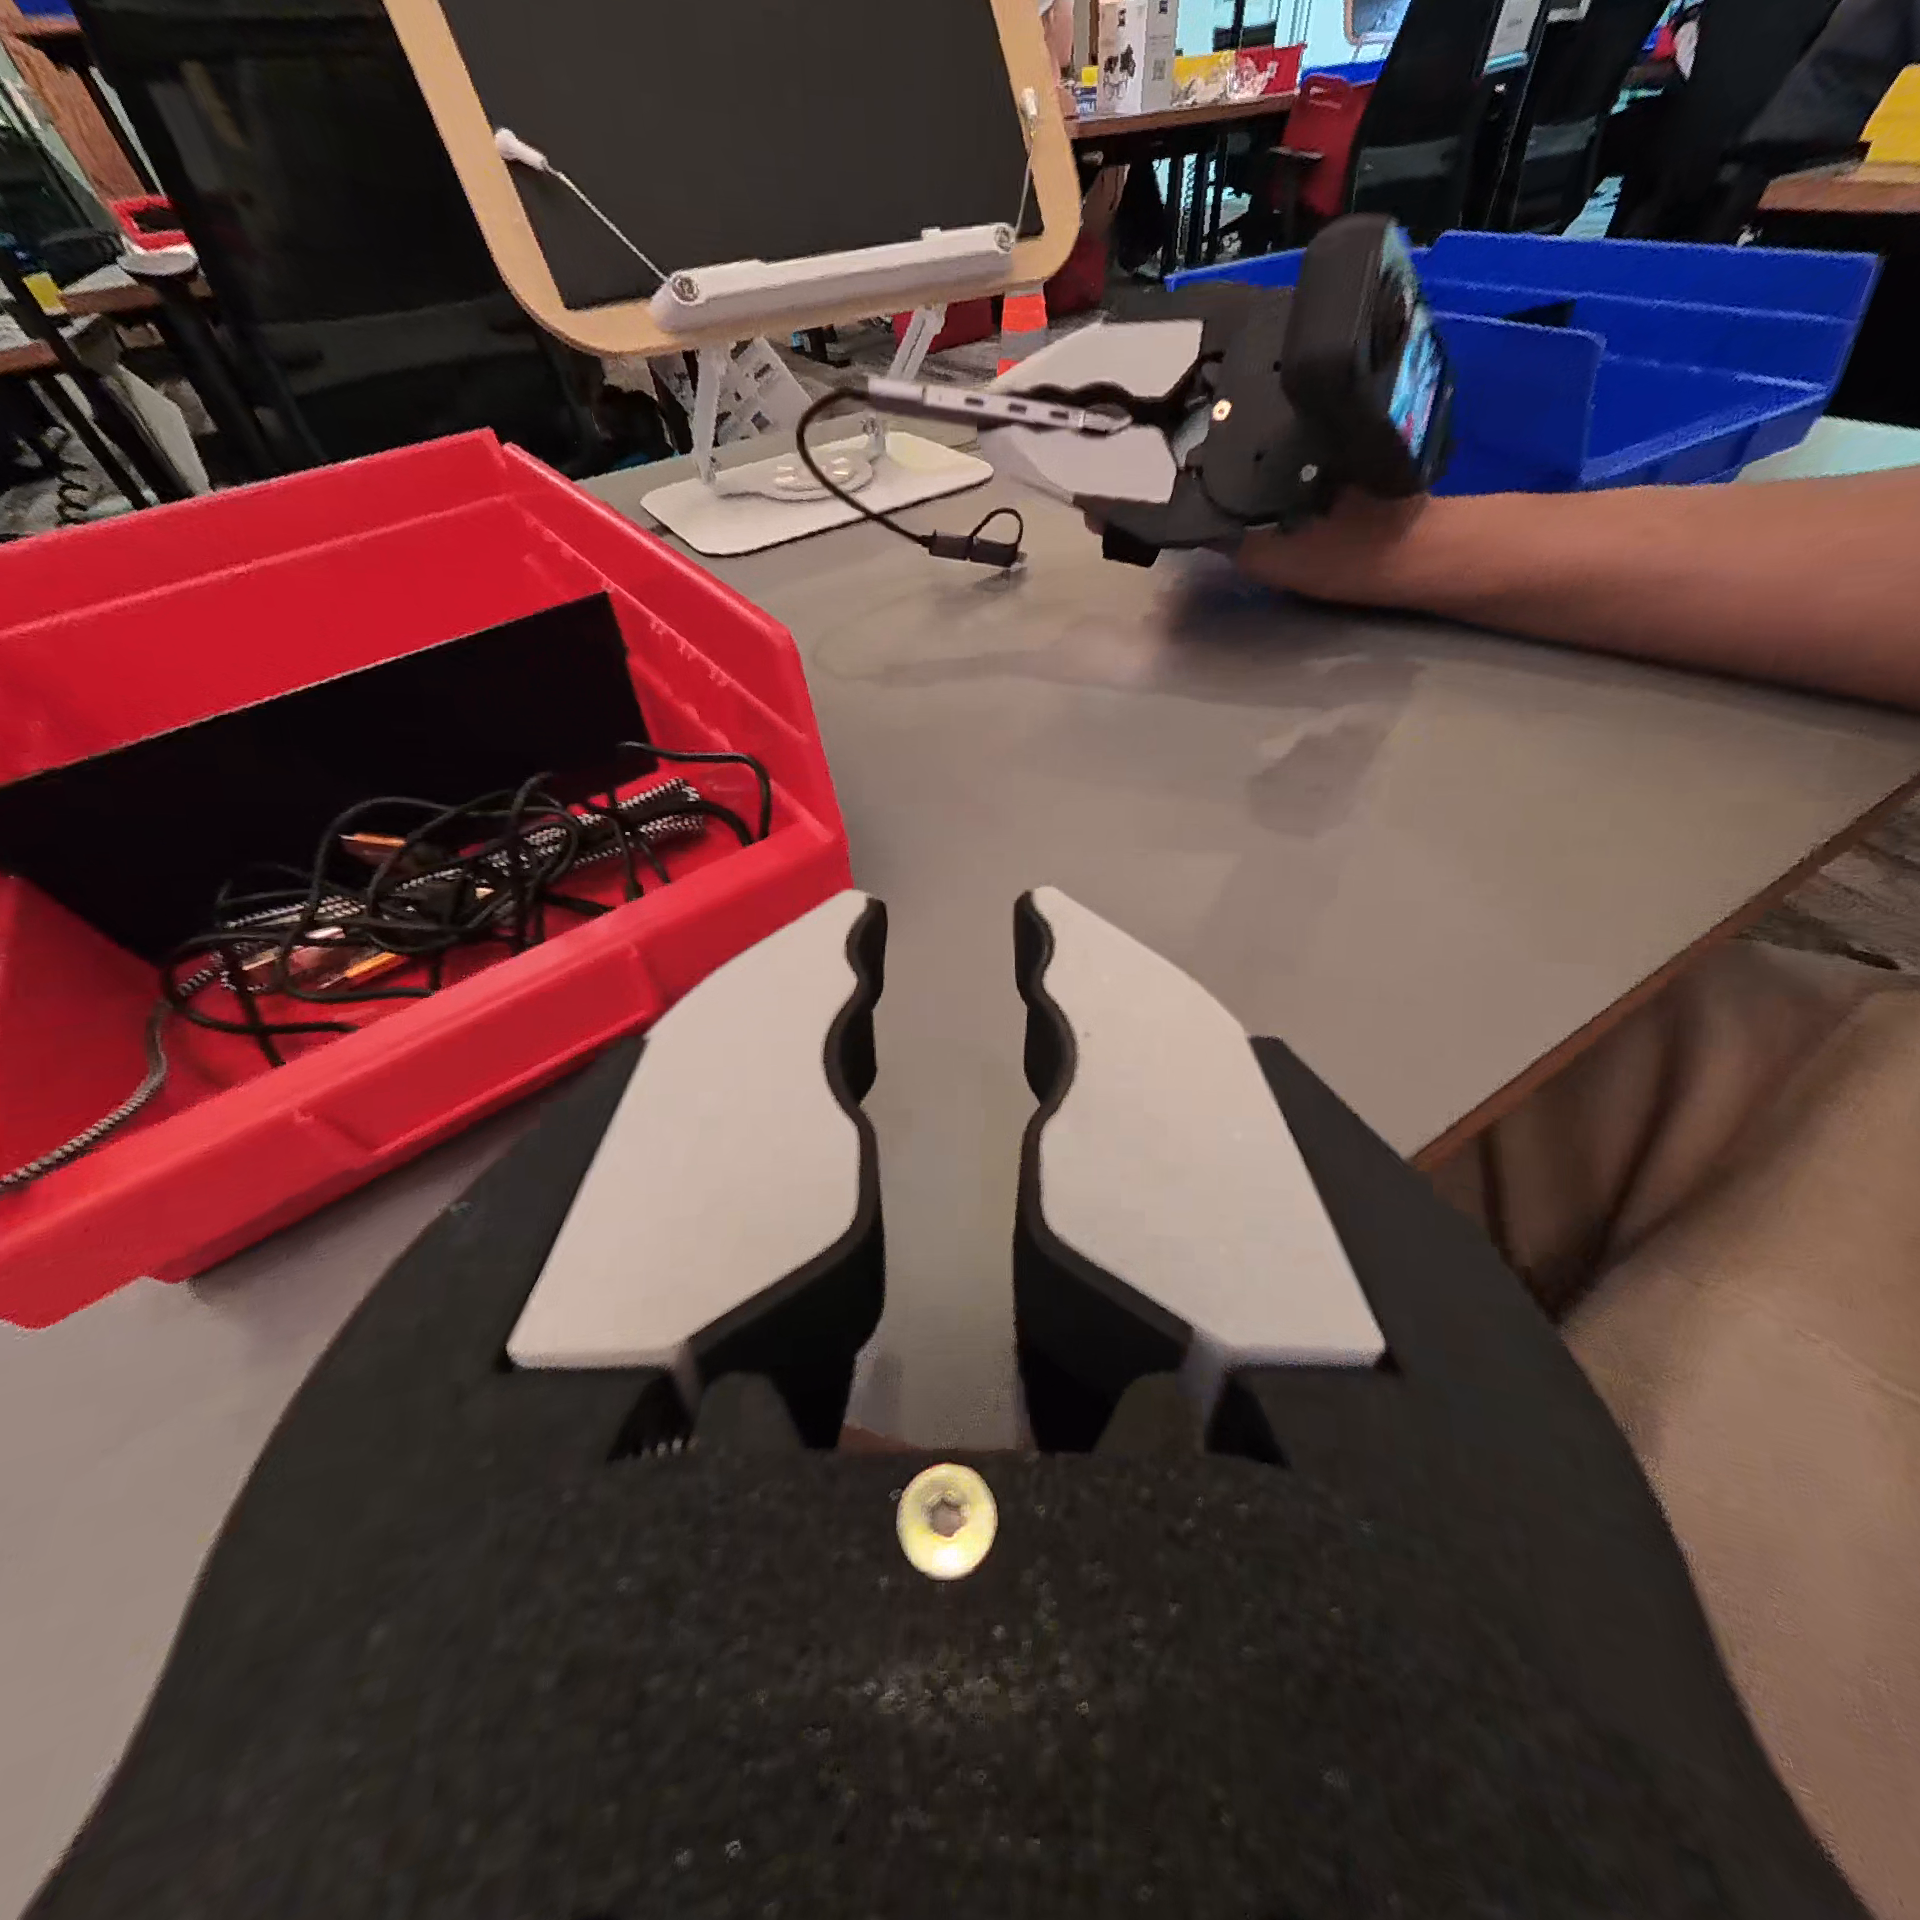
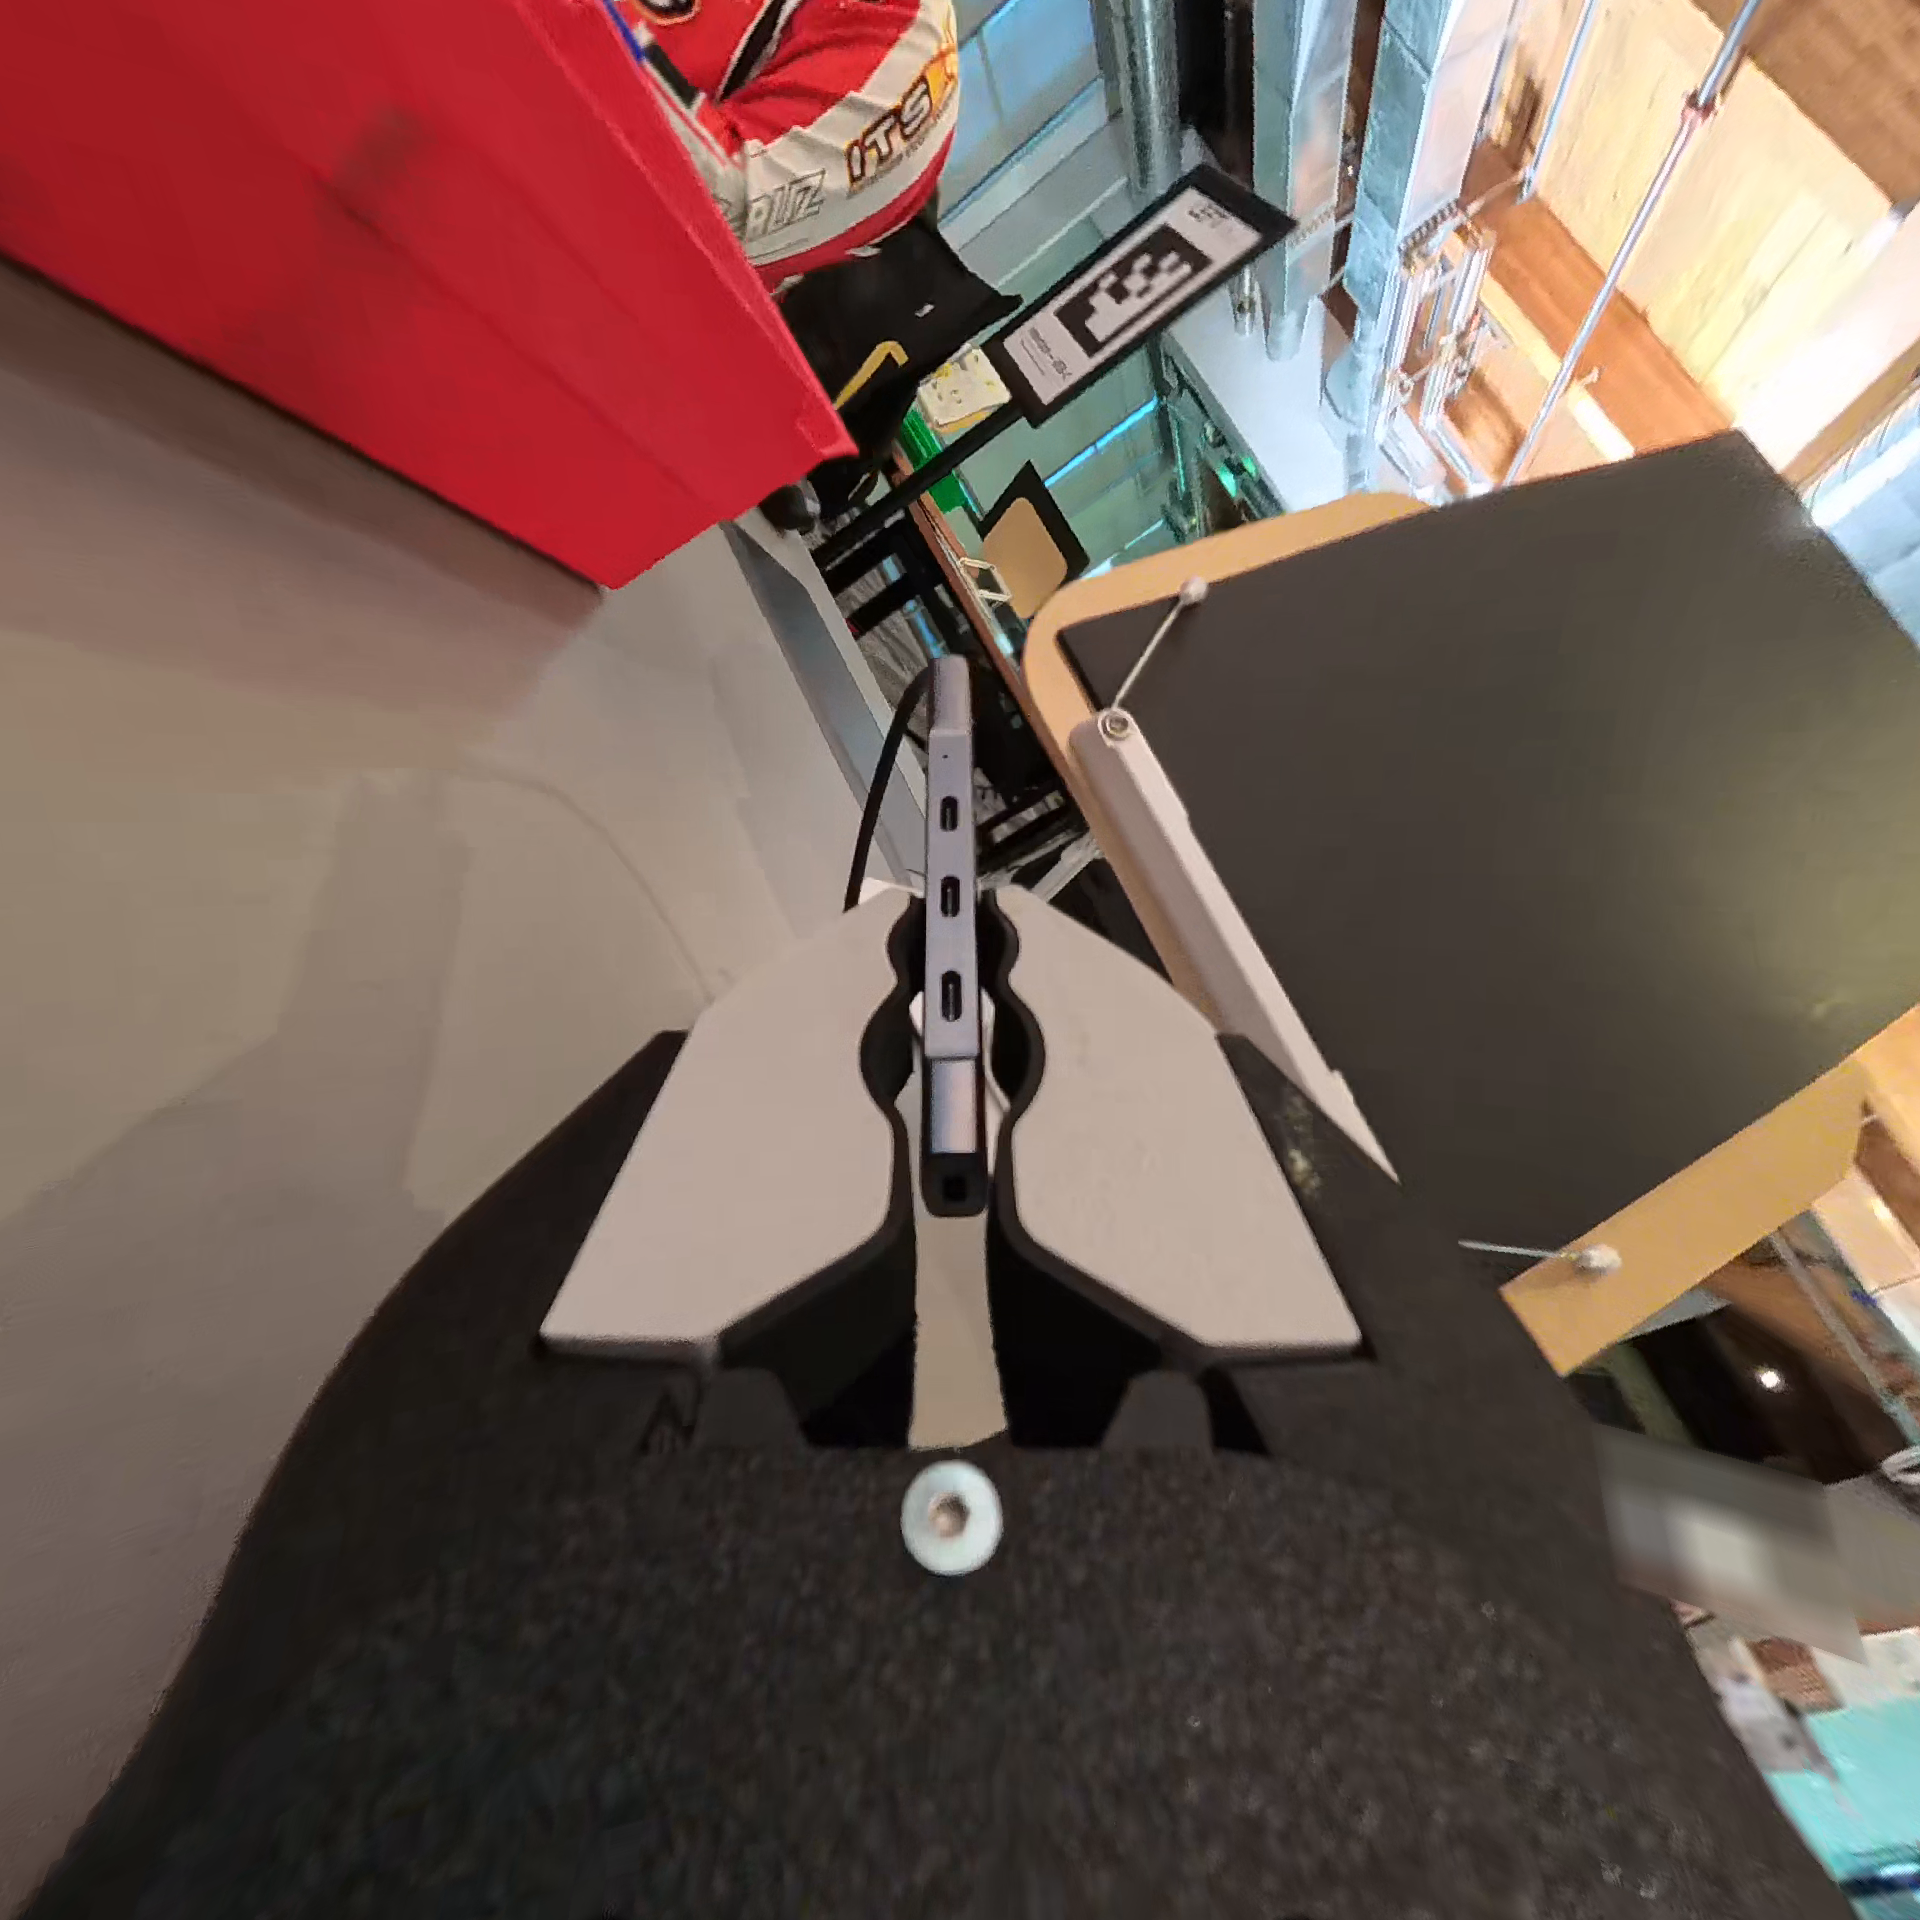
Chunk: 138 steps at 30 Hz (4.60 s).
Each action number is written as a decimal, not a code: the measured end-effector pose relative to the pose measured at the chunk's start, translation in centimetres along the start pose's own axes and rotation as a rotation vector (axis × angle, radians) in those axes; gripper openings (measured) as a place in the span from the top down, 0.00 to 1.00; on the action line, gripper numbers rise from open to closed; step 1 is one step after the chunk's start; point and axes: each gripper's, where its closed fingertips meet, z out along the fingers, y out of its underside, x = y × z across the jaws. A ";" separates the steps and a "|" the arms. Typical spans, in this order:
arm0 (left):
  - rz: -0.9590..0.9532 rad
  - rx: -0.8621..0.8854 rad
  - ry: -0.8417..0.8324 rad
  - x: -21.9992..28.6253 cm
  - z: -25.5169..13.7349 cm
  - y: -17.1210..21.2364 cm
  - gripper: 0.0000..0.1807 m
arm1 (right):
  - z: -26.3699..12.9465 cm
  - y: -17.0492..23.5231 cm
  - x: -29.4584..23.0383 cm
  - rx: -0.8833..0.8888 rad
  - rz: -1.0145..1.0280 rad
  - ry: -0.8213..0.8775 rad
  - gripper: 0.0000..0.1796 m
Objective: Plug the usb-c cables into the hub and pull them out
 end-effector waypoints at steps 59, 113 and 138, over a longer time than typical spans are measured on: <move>0.254 -0.552 0.398 -14.0 13.8 -4.8 0.94 | 0.2 0.4 -1.3 -0.024 -0.012 -0.068 0.95; 0.202 -0.459 0.028 1.1 18.7 -7.4 0.93 | -0.7 0.5 2.3 0.059 0.279 -0.004 0.95; 0.554 -0.572 0.942 14.8 15.7 4.9 0.98 | -0.4 0.3 1.8 0.079 0.296 -0.045 0.95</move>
